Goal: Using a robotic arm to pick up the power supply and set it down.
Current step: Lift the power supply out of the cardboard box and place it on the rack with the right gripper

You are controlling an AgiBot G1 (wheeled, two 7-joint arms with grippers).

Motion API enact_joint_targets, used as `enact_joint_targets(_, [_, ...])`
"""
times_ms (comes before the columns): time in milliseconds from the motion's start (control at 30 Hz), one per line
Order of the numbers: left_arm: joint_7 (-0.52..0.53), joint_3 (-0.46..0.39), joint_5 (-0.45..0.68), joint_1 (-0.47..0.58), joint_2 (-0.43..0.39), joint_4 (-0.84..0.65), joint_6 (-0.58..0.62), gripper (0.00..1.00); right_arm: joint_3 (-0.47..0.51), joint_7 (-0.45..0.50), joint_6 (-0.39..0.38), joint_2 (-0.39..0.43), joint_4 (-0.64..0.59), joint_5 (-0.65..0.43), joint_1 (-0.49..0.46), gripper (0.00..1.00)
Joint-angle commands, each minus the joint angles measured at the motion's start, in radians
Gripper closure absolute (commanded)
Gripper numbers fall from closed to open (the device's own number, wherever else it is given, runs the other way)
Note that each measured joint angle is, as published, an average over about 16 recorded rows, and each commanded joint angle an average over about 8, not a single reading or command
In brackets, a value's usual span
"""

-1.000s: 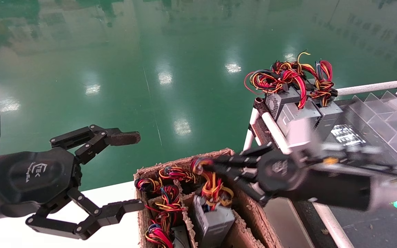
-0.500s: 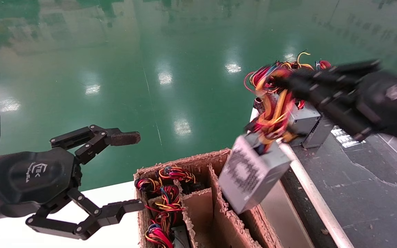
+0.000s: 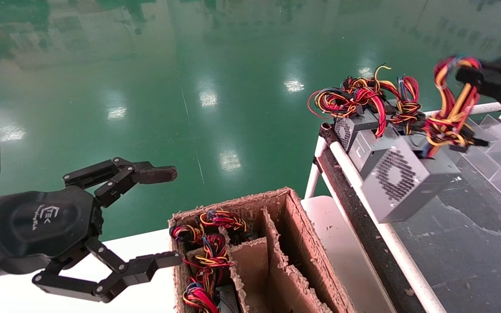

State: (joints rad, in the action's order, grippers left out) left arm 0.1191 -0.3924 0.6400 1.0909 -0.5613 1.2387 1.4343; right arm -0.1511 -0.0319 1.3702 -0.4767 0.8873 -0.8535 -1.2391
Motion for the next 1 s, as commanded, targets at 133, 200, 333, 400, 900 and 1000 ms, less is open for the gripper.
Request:
enact_joint_targets(133, [0.0, 0.0, 0.0, 0.0, 0.0, 0.0, 0.0, 0.0, -0.007, -0.059, -0.025, 0.024, -0.087, -0.057, -0.008, 1.0])
enact_joint_targets(200, [0.0, 0.0, 0.0, 0.0, 0.0, 0.0, 0.0, 0.0, -0.01, -0.077, -0.046, 0.025, -0.119, -0.077, -0.012, 1.0])
enact_joint_targets(333, [0.0, 0.0, 0.0, 0.0, 0.0, 0.0, 0.0, 0.0, -0.016, -0.117, -0.091, 0.016, -0.181, -0.111, -0.019, 1.0])
enact_joint_targets(400, [0.0, 0.0, 0.0, 0.0, 0.0, 0.0, 0.0, 0.0, -0.021, -0.138, -0.114, 0.006, -0.208, -0.128, -0.023, 1.0])
enact_joint_targets(900, [0.0, 0.0, 0.0, 0.0, 0.0, 0.0, 0.0, 0.0, -0.065, -0.23, -0.261, -0.105, -0.349, -0.238, -0.138, 1.0])
enact_joint_targets(1000, [0.0, 0.0, 0.0, 0.0, 0.0, 0.0, 0.0, 0.0, -0.074, -0.241, -0.279, -0.126, -0.373, -0.256, -0.171, 1.0])
